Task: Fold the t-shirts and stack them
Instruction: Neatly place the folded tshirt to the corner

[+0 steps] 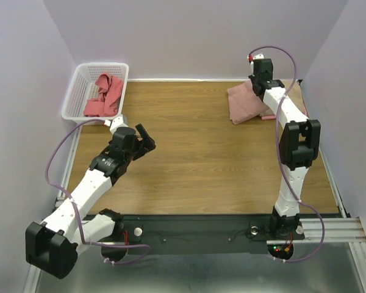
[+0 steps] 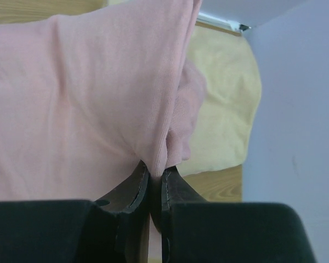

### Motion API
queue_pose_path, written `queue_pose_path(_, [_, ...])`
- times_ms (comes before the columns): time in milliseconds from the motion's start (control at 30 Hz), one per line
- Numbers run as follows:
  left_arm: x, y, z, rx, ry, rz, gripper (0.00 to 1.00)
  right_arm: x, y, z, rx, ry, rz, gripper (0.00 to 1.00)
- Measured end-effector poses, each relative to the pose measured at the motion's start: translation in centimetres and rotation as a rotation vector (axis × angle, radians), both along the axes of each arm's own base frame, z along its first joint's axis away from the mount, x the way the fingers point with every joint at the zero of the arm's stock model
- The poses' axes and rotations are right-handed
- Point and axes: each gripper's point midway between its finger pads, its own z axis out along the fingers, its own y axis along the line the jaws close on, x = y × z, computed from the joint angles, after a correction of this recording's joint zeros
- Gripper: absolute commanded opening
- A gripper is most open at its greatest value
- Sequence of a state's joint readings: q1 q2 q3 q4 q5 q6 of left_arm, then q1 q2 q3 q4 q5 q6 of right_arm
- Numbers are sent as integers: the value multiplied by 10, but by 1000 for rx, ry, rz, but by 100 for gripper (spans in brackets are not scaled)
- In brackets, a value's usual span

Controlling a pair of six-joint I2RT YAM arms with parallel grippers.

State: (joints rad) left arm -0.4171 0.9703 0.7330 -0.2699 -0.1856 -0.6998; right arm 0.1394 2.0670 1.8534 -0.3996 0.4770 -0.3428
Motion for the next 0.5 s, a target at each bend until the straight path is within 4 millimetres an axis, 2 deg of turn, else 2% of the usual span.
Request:
queue_pose_path(67, [-1, 3, 3, 3, -10, 9, 98, 5, -13, -1, -20, 6, -21, 0])
queue_pose_path(167, [-2, 6, 6, 9, -22, 22, 98, 7, -24, 4, -27, 4, -31, 0])
queue_pose_path(500, [-2, 14, 7, 32, -28, 52, 98, 23, -17, 47, -5, -85, 30, 0])
